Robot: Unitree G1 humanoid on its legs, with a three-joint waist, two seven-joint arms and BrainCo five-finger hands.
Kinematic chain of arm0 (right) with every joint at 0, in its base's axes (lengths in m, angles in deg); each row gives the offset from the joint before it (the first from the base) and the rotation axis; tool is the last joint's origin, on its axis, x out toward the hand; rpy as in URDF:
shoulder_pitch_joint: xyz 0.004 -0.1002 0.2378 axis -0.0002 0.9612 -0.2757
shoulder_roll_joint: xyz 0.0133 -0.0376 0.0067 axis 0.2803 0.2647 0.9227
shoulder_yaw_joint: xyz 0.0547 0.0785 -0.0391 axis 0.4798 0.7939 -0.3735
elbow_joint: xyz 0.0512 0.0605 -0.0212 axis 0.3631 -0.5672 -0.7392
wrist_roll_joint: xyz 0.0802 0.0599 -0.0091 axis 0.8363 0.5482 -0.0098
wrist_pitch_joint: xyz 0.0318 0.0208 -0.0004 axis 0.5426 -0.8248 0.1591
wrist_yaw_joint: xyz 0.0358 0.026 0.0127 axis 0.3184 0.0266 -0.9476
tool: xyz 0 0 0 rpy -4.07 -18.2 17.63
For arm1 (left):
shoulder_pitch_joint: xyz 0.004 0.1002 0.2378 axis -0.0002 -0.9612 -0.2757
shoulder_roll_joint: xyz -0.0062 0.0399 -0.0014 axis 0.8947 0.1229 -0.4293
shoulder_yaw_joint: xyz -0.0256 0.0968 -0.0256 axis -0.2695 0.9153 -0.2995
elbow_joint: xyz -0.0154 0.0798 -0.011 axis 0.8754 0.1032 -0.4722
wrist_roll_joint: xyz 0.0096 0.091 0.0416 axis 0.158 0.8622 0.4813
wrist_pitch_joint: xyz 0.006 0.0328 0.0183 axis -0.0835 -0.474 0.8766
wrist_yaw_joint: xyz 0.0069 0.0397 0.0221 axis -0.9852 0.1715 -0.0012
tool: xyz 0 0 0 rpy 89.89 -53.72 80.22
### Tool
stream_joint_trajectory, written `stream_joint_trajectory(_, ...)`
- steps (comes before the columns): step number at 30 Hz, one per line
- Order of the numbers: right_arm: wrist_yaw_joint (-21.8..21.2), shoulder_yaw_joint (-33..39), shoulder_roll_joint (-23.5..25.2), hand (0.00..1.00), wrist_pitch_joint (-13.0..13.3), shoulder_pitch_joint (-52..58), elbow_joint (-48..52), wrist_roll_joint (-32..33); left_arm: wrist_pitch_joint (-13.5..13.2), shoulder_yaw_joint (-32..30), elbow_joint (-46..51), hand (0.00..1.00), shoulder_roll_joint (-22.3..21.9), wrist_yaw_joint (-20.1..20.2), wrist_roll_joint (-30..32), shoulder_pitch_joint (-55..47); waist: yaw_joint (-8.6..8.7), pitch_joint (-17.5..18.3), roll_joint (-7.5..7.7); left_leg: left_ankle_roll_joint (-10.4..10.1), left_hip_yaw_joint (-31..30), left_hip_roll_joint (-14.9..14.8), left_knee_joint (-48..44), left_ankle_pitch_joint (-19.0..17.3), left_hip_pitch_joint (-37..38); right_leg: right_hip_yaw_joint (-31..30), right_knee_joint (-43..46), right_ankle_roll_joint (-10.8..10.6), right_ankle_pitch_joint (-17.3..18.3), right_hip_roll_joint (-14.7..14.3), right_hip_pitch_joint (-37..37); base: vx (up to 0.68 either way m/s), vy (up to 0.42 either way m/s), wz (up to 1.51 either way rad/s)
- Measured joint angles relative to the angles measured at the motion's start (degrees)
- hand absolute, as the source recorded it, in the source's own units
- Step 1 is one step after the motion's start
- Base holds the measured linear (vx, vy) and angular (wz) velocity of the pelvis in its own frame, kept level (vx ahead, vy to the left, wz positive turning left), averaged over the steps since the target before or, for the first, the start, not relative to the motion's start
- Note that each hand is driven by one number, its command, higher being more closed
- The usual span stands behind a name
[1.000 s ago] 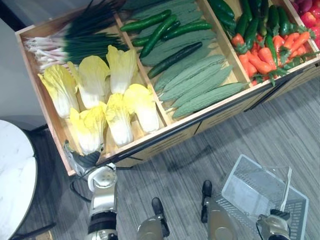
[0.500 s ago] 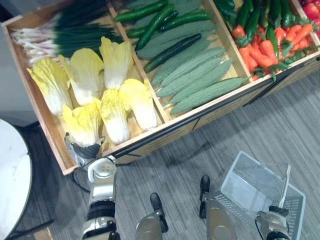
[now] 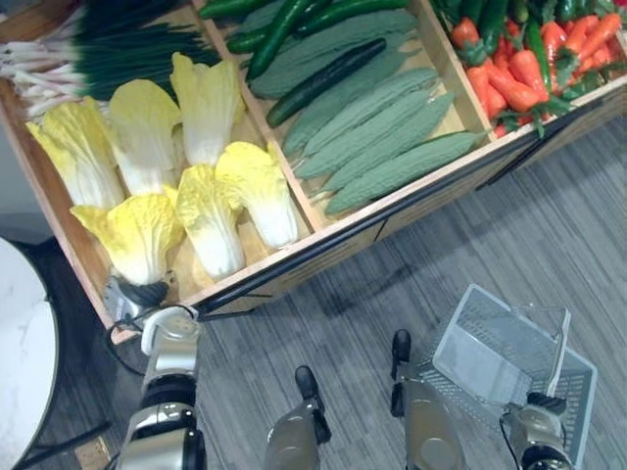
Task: Pick vegetable in the basket
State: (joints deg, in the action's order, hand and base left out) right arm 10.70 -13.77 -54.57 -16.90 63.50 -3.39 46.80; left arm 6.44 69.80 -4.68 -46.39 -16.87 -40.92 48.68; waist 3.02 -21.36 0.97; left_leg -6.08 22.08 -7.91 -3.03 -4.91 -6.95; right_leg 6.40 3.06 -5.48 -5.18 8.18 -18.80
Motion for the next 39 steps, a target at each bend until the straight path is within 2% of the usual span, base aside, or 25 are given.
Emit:
stream_joint_trajectory(6, -0.1, 0.1, 0.0, 1.0, -0.1, 0.0, -0.1, 0.0, -0.1, -0.1, -1.8, 1.0, 0.5, 0.2, -0.4, 0.3, 0.03, 0.0, 0.0, -0.2, 0.7, -0.5, -1.1, -0.5, 0.3, -0.5, -0.1, 0.0, -0.4, -0.3, 0.5, -0.01, -0.02, -0.07)
stream_joint_trajectory(10, -0.2, 0.1, 0.1, 1.0, -0.7, 0.2, -0.1, -0.1, -0.3, -1.1, 1.0, 1.0, -2.3, 0.4, -3.5, -0.4, 0.01, 0.0, 0.0, -0.1, 0.6, -0.4, -1.0, -0.6, 1.9, -0.2, -0.3, 0.0, -0.6, -0.1, 2.2, 0.0, 0.002, 0.01)
stream_joint_trajectory(13, -0.1, 0.1, 0.5, 1.0, -1.0, 0.7, -0.1, -0.2, -0.7, -1.2, 8.9, 1.0, -7.4, -0.9, -7.6, -3.0, 0.07, -0.1, 0.13, 0.1, -0.1, 0.1, -1.0, -0.7, 2.3, 0.0, -0.4, -0.1, -0.6, 0.3, 3.1, 0.0, 0.017, 0.1)
stream_joint_trajectory(17, 0.4, 0.3, 1.9, 1.0, -0.9, 1.7, 0.0, -0.2, -4.0, -0.7, 24.8, 1.0, -17.6, -5.3, -9.9, -9.0, 0.09, -0.3, 0.72, 0.1, -1.1, 0.3, -1.0, -0.7, 3.5, 0.7, -0.6, -0.1, -0.6, 0.6, 5.0, 0.0, 0.008, 0.1)
stream_joint_trajectory(20, 1.1, 0.3, 3.0, 1.0, -0.8, 2.6, 0.0, -0.2, -6.5, 0.9, 31.8, 1.0, -23.0, -9.3, -12.0, -11.6, 0.09, -0.4, 0.99, 0.2, -1.7, 0.2, -0.9, -0.8, 4.2, 1.0, -0.8, -0.1, -0.6, 0.5, 6.0, -0.01, -0.006, 0.05)
stream_joint_trajectory(22, 1.1, 0.4, 3.3, 1.0, -0.6, 3.5, 0.0, -0.2, -8.2, 1.8, 37.1, 1.0, -24.9, -11.2, -12.0, -13.5, 0.06, -0.3, 1.12, 0.2, -2.2, 0.2, -1.0, -0.8, 4.2, 1.2, -0.8, -0.2, -0.6, 0.5, 6.3, -0.03, -0.015, 0.08)
stream_joint_trajectory(28, 1.1, 0.8, 3.3, 1.0, -0.5, 4.8, -0.2, -1.0, -9.3, 2.0, 46.6, 1.0, -24.5, -13.1, -11.7, -13.3, -0.02, 0.3, 1.04, 0.3, -2.7, 0.1, -0.8, -0.8, 5.1, 1.7, -0.9, -0.5, -0.3, 0.5, 7.9, -0.02, -0.01, 0.04)
stream_joint_trajectory(32, 1.0, 0.8, 3.2, 1.0, 0.0, 6.1, -1.5, -1.5, -9.0, 4.0, 53.2, 1.0, -23.4, -14.3, -8.4, -12.9, 0.01, 3.5, 1.08, 0.2, -3.2, 0.1, -0.5, -0.8, 5.4, 2.1, -1.0, -0.6, -0.3, 0.5, 8.1, 0.05, 0.002, 0.06)
stream_joint_trajectory(37, 0.7, -0.4, 2.6, 1.0, 0.9, 7.0, -2.4, -3.6, -8.8, 11.2, 60.1, 1.0, -17.3, -14.0, -1.1, -11.8, 0.0, 5.7, 1.06, 0.3, -3.3, 0.2, -0.3, -0.8, 6.4, 1.8, -1.1, -0.6, -0.3, 0.5, 9.1, 0.02, 0.002, 0.01)
stream_joint_trajectory(39, -0.2, -3.7, 1.2, 1.0, 1.6, 7.9, -2.1, -4.0, -9.2, 16.0, 60.7, 1.0, -13.2, -11.0, 1.3, -12.3, -0.09, 6.9, 1.17, 0.2, -2.2, 0.2, -0.2, -1.1, 6.9, 0.6, -1.5, -0.6, -0.3, 0.3, 9.1, 0.0, -0.002, -0.21)
